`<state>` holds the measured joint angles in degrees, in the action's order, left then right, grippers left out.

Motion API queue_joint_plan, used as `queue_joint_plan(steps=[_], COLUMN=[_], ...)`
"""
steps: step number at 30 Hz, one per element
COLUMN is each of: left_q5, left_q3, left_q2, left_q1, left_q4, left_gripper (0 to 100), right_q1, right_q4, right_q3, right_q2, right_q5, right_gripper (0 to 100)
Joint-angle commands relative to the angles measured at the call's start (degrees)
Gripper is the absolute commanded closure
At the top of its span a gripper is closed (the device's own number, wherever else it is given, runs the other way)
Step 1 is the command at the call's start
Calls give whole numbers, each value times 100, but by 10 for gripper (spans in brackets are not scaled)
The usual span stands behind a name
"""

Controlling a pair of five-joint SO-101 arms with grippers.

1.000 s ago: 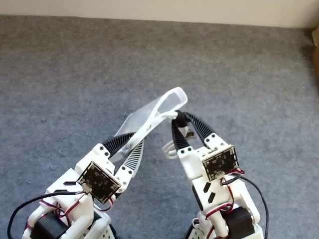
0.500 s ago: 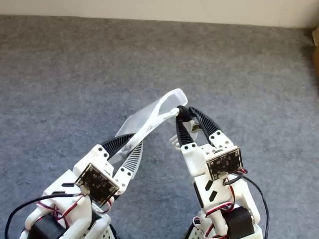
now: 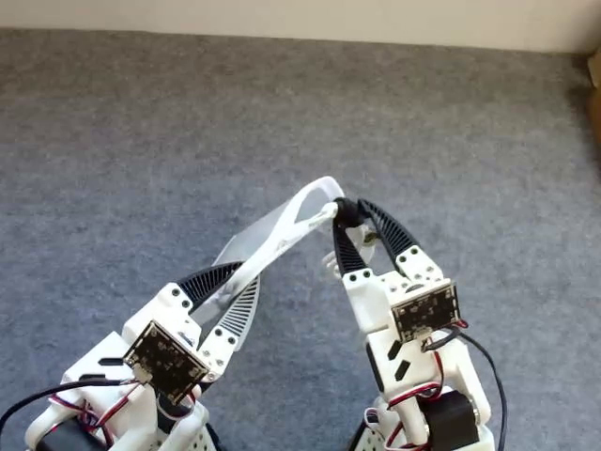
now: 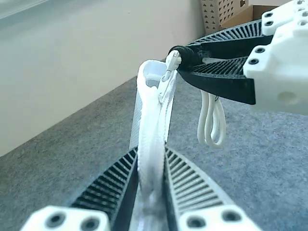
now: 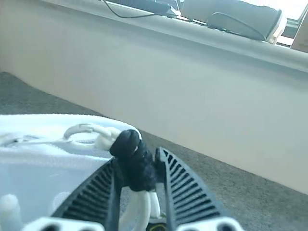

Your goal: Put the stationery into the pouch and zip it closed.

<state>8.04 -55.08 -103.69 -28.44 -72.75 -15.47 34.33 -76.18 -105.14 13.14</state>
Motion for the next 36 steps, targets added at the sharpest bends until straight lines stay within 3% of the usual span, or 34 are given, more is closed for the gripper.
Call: queue_joint_plan(steps=[1,12,23,31,36], left_q5=[-35,-35,220,440,457], left_q3=[444,804,1736,2360,2721], left_q2=[-92,-92,-92,-92,-92], left_q1=[145,171,171,180,488], left_q4=[-79,-105,-747,-1081,-1196], left_gripper=[995,995,995,995,995], right_q1=[822,1042,1095,1543,1648], right_q4=[-295,-303,-303,-303,-303], right_q3=[40,40,40,101,101], right_q2=[4,4,4,4,-4], right_q5=[26,35,35,44,404], right_gripper=[994,994,994,994,994])
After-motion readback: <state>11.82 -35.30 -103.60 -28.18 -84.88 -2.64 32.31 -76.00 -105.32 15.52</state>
